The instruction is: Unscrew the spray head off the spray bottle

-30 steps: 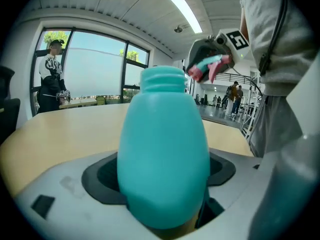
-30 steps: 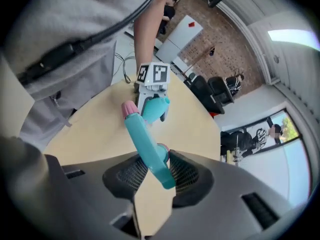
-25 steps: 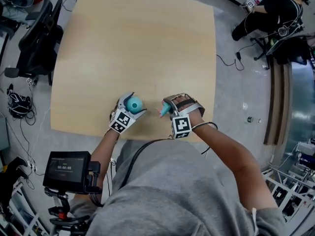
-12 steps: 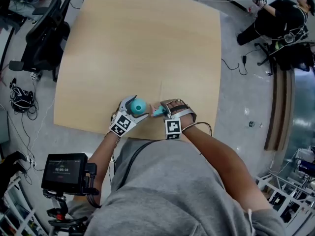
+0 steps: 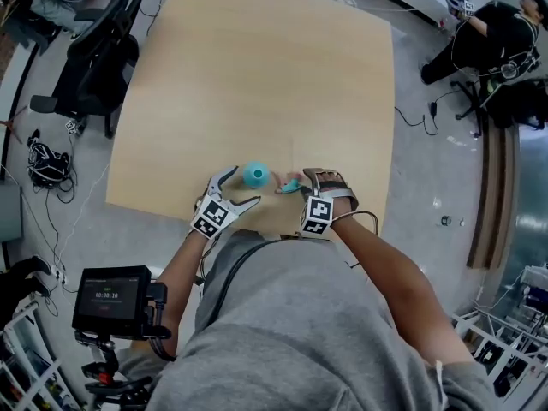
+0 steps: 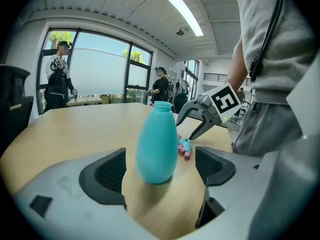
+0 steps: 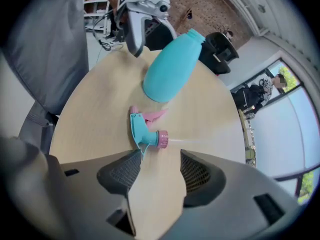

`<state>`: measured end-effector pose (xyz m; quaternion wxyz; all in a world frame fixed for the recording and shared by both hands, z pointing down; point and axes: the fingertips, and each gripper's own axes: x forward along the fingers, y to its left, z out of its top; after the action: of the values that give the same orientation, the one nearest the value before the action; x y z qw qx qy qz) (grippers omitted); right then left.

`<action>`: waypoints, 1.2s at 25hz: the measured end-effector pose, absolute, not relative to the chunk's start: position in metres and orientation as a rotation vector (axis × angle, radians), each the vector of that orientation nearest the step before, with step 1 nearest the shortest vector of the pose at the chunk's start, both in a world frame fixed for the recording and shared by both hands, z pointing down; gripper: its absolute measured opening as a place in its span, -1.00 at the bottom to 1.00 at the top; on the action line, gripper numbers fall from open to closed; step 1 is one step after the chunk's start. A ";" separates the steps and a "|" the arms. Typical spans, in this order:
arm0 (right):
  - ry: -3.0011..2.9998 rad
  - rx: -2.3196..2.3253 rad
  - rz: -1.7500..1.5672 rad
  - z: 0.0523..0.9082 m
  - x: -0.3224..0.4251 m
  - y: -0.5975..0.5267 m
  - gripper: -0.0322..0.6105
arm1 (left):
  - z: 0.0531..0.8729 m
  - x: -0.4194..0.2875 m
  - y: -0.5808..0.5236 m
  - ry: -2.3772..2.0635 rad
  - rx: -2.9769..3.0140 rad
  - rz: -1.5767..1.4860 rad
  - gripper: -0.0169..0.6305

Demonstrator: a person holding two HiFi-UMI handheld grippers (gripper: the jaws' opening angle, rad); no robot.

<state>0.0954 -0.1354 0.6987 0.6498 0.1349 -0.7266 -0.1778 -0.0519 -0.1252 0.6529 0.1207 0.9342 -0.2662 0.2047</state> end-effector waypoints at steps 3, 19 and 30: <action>-1.674 0.461 -0.347 0.679 0.100 -0.143 -0.18 | 0.640 -0.068 -0.115 -0.829 2.742 0.573 0.33; -2.367 1.129 0.093 0.423 0.115 -0.099 -0.89 | 0.390 -0.105 -0.060 -1.357 2.890 0.073 -0.93; -2.714 0.979 0.084 0.332 0.234 0.102 -0.89 | 0.342 0.086 0.120 -1.449 2.870 -0.028 -0.94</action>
<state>0.2338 0.1019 0.3316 0.1273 0.3365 -0.9326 0.0288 0.0861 0.1205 0.3416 -0.0369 0.8920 -0.4505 -0.0087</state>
